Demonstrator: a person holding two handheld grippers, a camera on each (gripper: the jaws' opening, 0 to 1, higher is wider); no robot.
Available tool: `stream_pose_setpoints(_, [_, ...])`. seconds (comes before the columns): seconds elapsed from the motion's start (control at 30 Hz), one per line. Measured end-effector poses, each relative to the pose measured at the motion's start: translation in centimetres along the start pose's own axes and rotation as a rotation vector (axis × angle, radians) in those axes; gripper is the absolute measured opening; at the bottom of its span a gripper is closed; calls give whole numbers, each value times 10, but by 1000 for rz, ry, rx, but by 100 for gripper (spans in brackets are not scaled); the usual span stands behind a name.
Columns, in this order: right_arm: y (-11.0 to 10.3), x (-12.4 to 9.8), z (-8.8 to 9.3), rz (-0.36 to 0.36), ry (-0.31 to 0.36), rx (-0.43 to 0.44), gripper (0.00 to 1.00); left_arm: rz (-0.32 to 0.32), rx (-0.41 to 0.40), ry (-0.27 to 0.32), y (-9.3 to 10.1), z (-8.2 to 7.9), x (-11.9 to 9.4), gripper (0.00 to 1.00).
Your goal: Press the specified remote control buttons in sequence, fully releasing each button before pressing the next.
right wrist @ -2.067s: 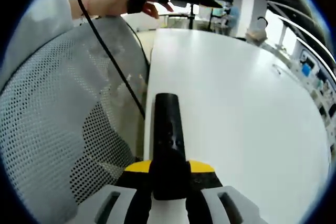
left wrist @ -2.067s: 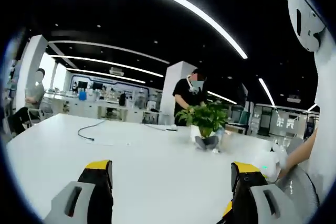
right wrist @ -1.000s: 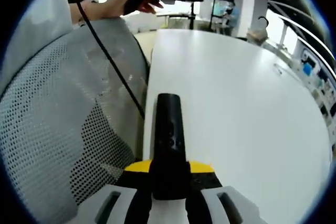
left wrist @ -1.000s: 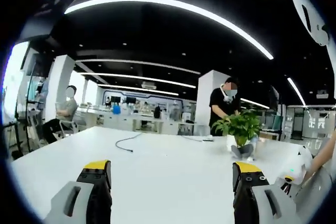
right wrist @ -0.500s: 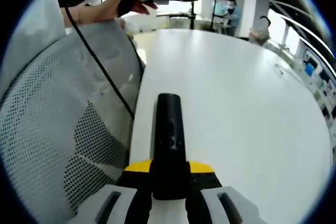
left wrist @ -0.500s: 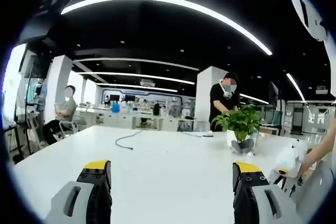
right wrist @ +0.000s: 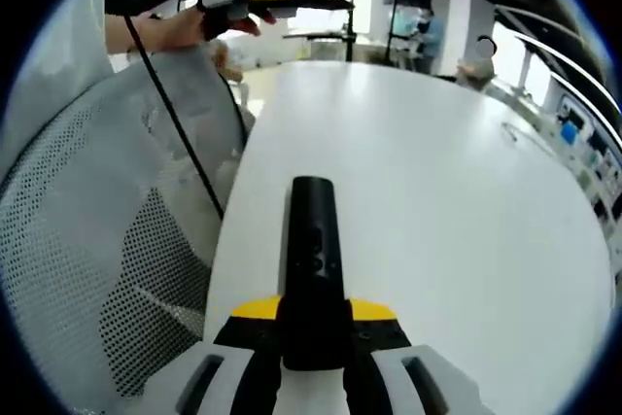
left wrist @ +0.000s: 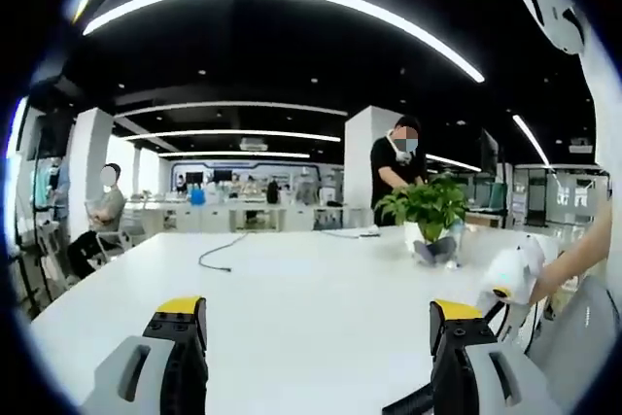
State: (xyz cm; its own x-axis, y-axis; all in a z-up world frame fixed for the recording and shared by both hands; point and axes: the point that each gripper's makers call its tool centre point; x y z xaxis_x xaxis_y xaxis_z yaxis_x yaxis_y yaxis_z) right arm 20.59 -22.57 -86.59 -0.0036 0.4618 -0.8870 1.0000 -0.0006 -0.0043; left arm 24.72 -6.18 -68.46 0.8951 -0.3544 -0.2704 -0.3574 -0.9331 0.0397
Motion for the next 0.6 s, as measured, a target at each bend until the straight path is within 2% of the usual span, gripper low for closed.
stream_pose_setpoints(0.07, [3, -1, 1, 5, 1, 12, 20, -4, 15, 23, 1, -4, -3, 100])
stream_pose_setpoints(0.27, [4, -2, 2, 0, 2, 14, 20, -36, -19, -1, -14, 4, -3, 100])
stream_pose_setpoints(0.4, [4, -2, 2, -3, 6, 9, 20, -111, -14, 32, -30, 2, -10, 100])
stream_pose_setpoints(0.6, [5, -3, 2, 1, -7, -18, 21, -168, -46, 43, -47, 4, -18, 100])
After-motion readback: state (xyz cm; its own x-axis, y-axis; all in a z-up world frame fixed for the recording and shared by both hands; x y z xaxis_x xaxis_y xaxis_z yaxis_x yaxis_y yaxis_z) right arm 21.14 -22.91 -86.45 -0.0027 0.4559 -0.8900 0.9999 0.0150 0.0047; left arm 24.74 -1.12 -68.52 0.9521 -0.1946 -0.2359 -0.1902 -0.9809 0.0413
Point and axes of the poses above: the point that each gripper's makers call its tool centre point, and the gripper's own axes: x roughly forward along the fingers, y roughly to its right, z roughly out of its underside, and after that the axes turned 13 degrees about -y, right-handed
